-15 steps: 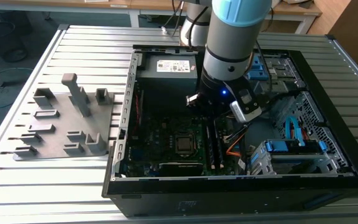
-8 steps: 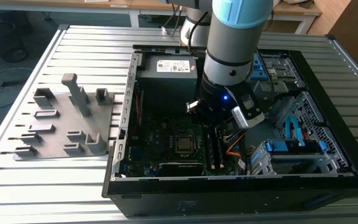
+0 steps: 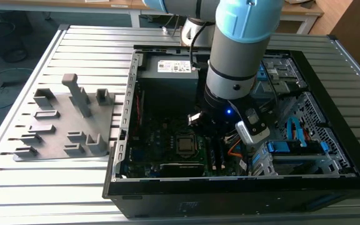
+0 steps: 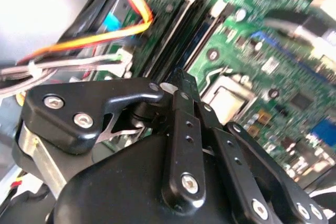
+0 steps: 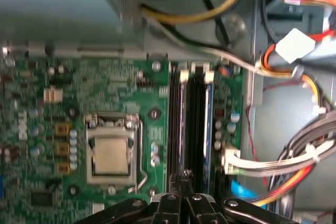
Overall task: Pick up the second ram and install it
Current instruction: 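Press down the second ram until it locks into place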
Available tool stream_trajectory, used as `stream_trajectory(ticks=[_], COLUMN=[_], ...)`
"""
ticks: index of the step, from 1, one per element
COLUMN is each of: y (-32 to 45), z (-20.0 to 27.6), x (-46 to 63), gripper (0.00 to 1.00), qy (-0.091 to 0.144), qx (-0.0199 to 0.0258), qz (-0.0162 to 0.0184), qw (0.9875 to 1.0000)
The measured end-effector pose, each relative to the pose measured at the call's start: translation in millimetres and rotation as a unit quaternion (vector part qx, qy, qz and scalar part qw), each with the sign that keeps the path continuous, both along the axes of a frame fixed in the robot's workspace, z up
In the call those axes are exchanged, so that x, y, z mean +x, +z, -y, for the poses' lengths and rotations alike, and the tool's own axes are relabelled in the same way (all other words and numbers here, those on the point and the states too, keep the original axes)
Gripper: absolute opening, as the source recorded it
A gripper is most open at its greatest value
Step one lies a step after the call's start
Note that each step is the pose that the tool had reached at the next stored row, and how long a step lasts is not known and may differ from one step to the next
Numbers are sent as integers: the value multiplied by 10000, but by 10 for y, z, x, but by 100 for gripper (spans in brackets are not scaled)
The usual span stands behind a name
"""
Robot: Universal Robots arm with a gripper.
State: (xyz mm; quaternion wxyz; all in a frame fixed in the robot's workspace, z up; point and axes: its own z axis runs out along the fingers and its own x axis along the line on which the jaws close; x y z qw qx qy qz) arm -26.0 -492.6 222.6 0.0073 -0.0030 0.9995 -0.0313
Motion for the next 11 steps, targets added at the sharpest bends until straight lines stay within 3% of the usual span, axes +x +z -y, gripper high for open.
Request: stream_trajectory(ticks=[3,11], y=[-36,-73], z=[57,73], x=[-4,-3], gripper=[10,10], qy=[0,0], qx=[-3,-5], qz=[-2,-2], qw=[10000,10000])
